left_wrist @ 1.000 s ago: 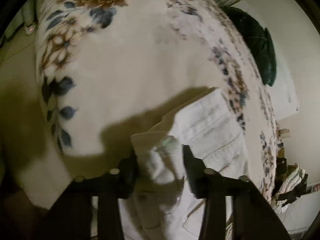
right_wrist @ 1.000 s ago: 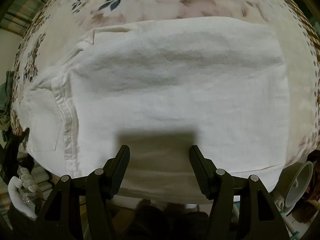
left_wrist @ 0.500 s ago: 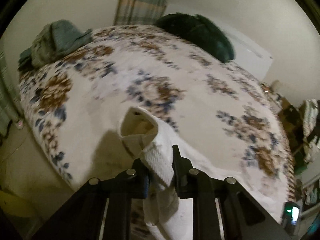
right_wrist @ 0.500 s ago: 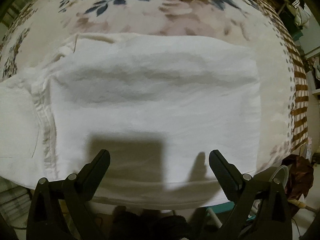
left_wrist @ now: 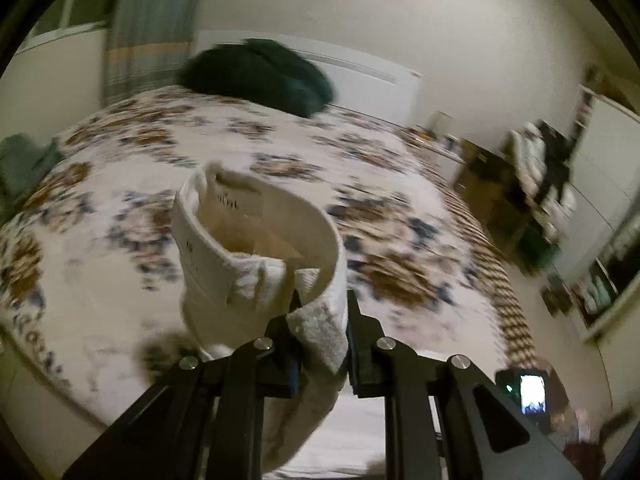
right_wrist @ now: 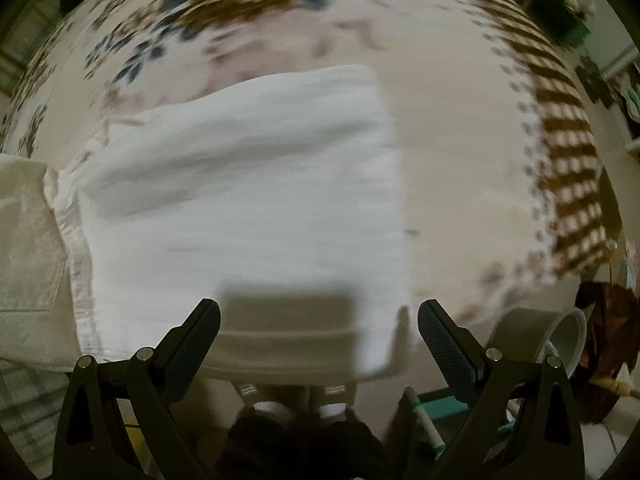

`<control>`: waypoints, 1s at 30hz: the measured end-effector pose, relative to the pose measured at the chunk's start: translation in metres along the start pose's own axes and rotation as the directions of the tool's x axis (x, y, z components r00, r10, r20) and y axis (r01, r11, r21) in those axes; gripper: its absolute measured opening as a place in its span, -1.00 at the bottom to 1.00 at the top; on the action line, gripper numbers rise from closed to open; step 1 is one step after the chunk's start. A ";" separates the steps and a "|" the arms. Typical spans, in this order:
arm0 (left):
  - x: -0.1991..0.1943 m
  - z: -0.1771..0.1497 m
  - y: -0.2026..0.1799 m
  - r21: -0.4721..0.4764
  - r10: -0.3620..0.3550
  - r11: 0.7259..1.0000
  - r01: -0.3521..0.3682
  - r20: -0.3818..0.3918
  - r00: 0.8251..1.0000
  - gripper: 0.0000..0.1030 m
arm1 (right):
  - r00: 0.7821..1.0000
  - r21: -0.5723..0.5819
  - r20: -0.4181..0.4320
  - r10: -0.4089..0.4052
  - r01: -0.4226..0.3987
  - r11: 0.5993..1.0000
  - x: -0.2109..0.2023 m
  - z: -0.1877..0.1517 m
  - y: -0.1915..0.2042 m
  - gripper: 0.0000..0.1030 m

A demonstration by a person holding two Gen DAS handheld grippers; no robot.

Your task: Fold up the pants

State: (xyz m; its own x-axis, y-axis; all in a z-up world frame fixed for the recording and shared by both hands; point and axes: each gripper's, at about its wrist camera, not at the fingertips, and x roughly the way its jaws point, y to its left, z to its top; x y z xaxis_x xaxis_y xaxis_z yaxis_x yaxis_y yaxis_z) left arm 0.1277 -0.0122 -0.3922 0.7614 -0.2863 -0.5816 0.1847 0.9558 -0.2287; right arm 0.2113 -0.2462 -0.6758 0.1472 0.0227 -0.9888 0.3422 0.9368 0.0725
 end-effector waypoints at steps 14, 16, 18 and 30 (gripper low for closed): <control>0.116 -0.114 -0.145 0.176 -0.070 0.972 0.155 -0.414 0.908 -0.66 | 0.999 0.210 -0.031 -0.024 0.030 0.977 -0.005 -0.027 -0.141 0.95; 0.126 -0.117 -0.144 0.143 -0.060 0.979 0.147 -0.483 0.873 -0.57 | 1.000 0.220 -0.018 -0.002 0.006 0.975 -0.006 -0.028 -0.150 0.95; 0.123 -0.115 -0.140 0.123 -0.070 0.981 0.152 -0.503 0.862 -0.36 | 1.000 0.228 0.005 0.031 -0.032 0.973 -0.012 -0.024 -0.163 0.95; 0.084 -0.069 -0.059 0.065 -0.009 0.997 0.045 -0.478 0.878 0.83 | 0.833 0.114 0.137 0.536 -0.551 0.827 -0.043 0.038 -0.144 0.95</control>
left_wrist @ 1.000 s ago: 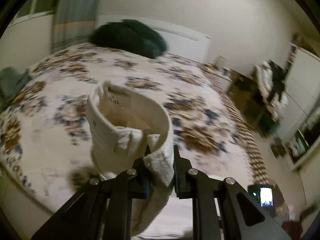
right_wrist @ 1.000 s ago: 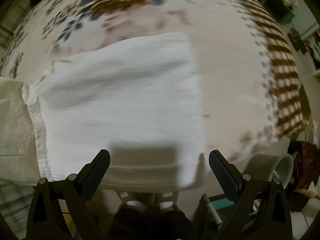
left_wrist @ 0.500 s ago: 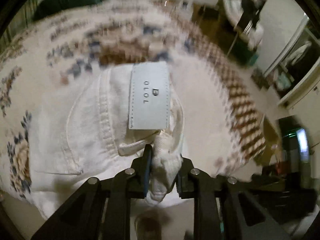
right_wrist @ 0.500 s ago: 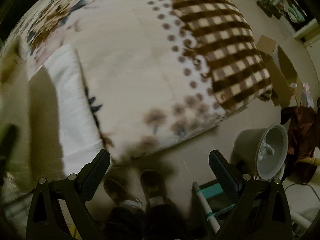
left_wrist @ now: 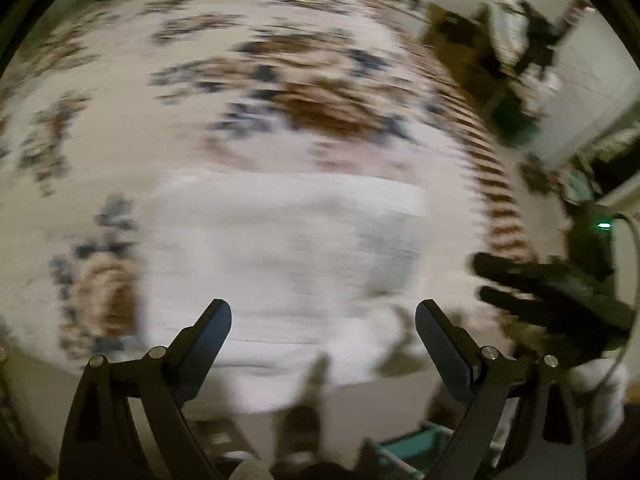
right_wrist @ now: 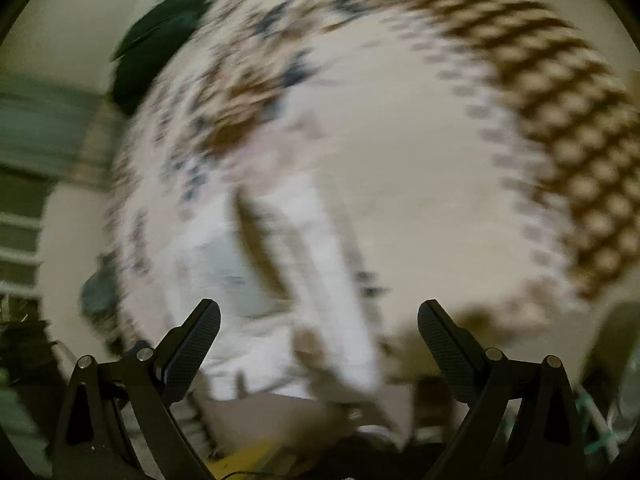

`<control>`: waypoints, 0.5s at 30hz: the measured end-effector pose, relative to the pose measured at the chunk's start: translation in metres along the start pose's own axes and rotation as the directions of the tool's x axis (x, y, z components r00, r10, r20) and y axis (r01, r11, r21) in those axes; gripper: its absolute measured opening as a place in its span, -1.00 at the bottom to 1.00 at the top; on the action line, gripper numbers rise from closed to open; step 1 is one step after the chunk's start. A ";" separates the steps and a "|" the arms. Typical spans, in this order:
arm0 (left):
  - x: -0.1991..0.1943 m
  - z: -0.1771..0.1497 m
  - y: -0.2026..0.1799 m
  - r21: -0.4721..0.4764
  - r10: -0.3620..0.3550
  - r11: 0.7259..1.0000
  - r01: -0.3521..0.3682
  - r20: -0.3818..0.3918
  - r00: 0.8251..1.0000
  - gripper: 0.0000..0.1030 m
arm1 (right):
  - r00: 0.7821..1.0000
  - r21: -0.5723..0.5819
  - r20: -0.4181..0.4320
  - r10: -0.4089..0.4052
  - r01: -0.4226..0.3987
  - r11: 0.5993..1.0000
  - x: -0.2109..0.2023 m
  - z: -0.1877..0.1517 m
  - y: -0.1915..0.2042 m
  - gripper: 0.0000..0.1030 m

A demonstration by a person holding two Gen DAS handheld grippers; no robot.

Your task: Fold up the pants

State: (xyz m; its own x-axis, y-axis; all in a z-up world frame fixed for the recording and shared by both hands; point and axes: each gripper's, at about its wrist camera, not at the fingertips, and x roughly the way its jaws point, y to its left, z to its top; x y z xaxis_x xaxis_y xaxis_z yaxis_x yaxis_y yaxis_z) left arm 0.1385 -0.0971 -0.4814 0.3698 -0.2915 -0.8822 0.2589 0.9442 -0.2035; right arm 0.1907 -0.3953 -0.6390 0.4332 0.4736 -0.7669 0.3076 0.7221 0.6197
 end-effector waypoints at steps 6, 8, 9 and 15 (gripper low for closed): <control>0.024 -0.012 0.064 -0.085 0.153 0.984 -0.158 -0.056 0.987 0.83 | 0.999 -0.146 -0.029 0.017 -0.021 0.989 0.046 0.012 0.047 0.90; 0.031 -0.019 0.078 -0.124 0.174 0.975 -0.183 -0.076 0.982 0.83 | 0.999 -0.179 -0.008 0.046 -0.046 0.983 0.042 0.007 0.054 0.54; 0.032 -0.020 0.082 -0.136 0.174 0.973 -0.184 -0.082 0.981 0.83 | 0.999 -0.199 -0.007 0.045 -0.045 0.979 0.040 0.003 0.059 0.43; 0.048 -0.028 0.094 -0.165 0.190 0.964 -0.207 -0.116 0.975 0.83 | 0.971 -0.261 -0.197 -0.132 0.077 0.962 0.082 -0.035 0.049 -0.80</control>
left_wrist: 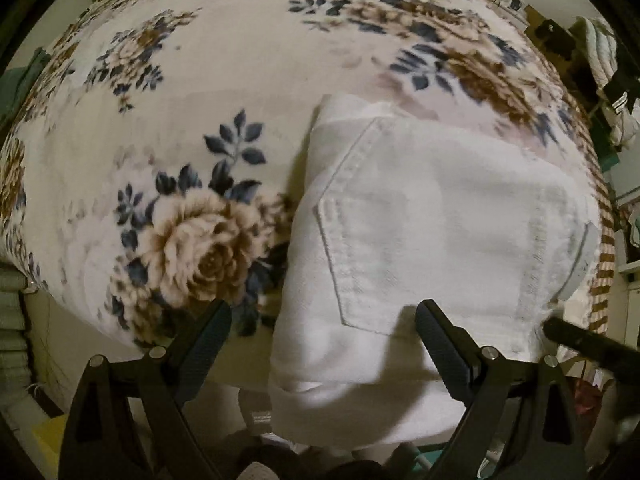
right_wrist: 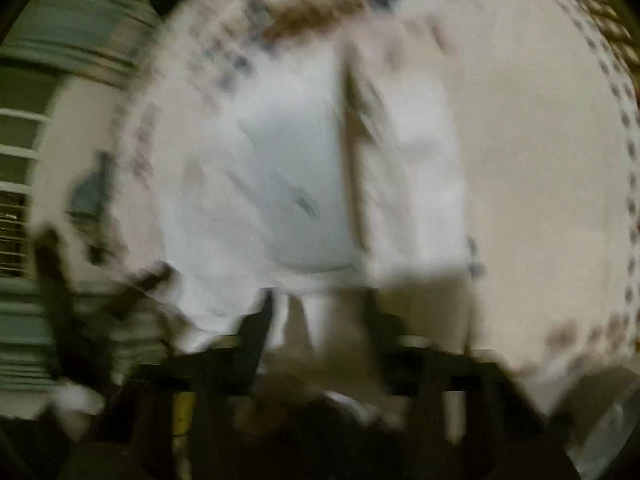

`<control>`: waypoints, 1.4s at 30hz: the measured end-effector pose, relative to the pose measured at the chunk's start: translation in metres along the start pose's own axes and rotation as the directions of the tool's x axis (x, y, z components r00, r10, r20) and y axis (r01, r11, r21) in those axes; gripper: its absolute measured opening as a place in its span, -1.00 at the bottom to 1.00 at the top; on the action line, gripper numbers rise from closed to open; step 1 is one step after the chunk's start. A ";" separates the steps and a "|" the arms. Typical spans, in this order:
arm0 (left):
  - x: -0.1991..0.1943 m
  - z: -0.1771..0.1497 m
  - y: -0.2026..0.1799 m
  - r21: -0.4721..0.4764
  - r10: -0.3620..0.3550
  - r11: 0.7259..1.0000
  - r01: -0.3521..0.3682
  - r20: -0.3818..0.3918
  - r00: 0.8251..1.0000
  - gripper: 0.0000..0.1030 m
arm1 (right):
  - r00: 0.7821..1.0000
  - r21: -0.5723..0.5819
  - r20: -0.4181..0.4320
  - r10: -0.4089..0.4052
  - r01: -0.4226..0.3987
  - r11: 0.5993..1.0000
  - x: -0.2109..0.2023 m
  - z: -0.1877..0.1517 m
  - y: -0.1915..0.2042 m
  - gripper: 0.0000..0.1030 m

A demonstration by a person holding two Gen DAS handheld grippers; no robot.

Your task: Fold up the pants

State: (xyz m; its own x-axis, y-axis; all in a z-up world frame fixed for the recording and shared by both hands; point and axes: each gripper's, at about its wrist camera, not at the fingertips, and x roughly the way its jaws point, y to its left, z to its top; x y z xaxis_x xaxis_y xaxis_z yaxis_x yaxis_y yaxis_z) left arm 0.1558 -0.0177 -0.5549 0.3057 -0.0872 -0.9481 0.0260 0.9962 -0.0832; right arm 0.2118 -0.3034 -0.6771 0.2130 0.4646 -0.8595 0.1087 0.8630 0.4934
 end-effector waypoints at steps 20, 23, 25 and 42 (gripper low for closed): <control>0.001 0.002 -0.011 0.019 -0.009 1.000 0.008 0.013 1.000 0.83 | 0.980 0.060 0.143 0.136 -0.145 0.988 -0.024 0.023 -0.029 0.48; -0.004 0.006 -0.010 0.029 0.003 1.000 -0.004 0.030 1.000 0.83 | 0.985 0.027 0.116 0.128 -0.132 0.991 -0.007 0.036 -0.025 0.27; -0.008 0.009 -0.006 0.027 0.007 1.000 -0.008 0.041 0.999 0.83 | 0.980 0.019 0.140 0.142 -0.146 0.989 -0.003 0.038 -0.016 -0.61; -0.003 0.068 -0.027 -0.027 -0.141 0.989 0.142 0.047 0.989 0.83 | 0.975 0.307 0.206 -0.088 0.021 0.952 -0.099 0.004 -0.092 -0.80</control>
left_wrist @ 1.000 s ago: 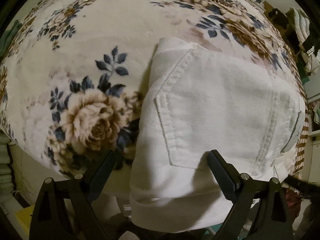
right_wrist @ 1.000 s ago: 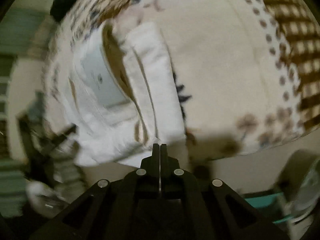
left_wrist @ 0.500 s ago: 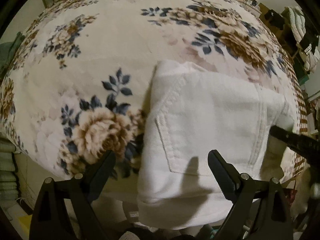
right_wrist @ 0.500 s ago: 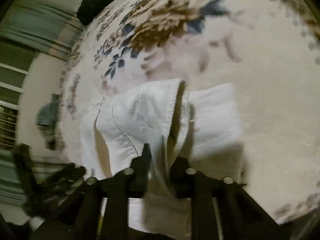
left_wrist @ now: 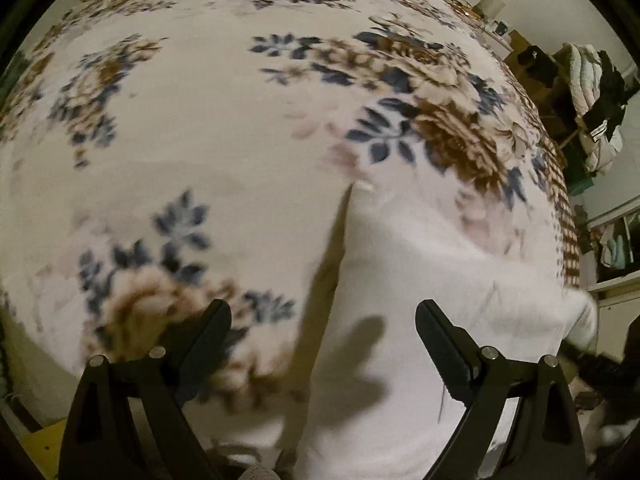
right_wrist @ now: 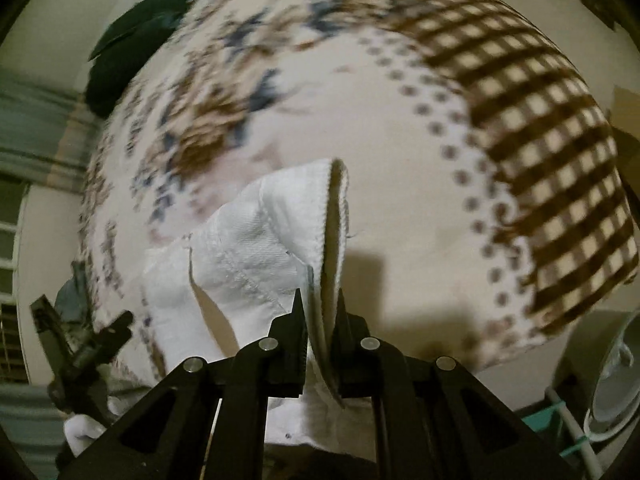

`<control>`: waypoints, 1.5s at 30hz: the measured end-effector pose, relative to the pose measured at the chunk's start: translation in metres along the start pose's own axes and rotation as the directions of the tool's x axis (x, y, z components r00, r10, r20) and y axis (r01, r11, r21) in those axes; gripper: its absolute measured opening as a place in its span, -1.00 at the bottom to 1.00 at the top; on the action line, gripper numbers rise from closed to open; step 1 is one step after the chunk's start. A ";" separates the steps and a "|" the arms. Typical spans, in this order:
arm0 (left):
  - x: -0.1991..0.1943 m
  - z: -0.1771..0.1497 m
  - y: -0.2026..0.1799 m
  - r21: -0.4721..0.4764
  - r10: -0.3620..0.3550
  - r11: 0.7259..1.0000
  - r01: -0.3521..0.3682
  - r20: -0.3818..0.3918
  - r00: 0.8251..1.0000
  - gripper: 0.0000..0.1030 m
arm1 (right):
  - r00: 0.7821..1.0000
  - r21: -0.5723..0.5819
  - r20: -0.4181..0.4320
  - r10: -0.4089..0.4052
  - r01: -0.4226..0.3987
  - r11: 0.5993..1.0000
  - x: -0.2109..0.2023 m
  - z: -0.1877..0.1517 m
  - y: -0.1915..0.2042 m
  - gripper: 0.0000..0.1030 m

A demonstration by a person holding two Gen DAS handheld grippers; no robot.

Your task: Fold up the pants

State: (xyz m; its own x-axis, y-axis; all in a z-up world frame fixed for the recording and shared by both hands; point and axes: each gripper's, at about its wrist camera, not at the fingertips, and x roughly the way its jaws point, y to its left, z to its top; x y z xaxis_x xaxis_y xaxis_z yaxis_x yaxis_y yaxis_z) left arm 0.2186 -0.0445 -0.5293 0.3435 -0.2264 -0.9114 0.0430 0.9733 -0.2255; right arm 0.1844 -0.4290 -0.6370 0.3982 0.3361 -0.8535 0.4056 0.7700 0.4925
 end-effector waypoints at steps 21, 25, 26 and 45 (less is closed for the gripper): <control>0.017 -0.087 0.003 0.146 0.045 0.989 -0.014 -0.216 0.975 0.99 | 0.994 0.013 -0.106 -0.030 0.032 0.999 0.009 -0.060 0.021 0.02; 0.016 -0.128 0.030 0.024 -0.002 1.000 0.009 -0.270 0.963 0.99 | 0.984 -0.032 -0.175 -0.030 0.025 0.999 0.026 -0.084 0.042 0.02; 0.008 -0.130 0.036 -0.018 -0.024 1.000 0.021 -0.255 0.967 0.99 | 0.983 -0.036 -0.179 -0.027 0.020 0.999 0.027 -0.088 0.044 0.02; -0.020 -0.064 0.025 0.040 0.018 0.999 -0.012 -0.147 0.989 1.00 | 0.975 0.099 -0.220 0.001 0.021 0.995 0.024 -0.114 0.012 -0.33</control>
State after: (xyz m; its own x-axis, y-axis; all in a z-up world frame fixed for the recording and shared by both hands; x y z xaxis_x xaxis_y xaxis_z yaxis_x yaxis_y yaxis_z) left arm 0.1531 -0.0185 -0.5385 0.2029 -0.2124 -0.9559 0.0763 0.9766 -0.2008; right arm 0.1045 -0.3502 -0.6711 0.2077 0.4484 -0.8693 0.4937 0.7192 0.4890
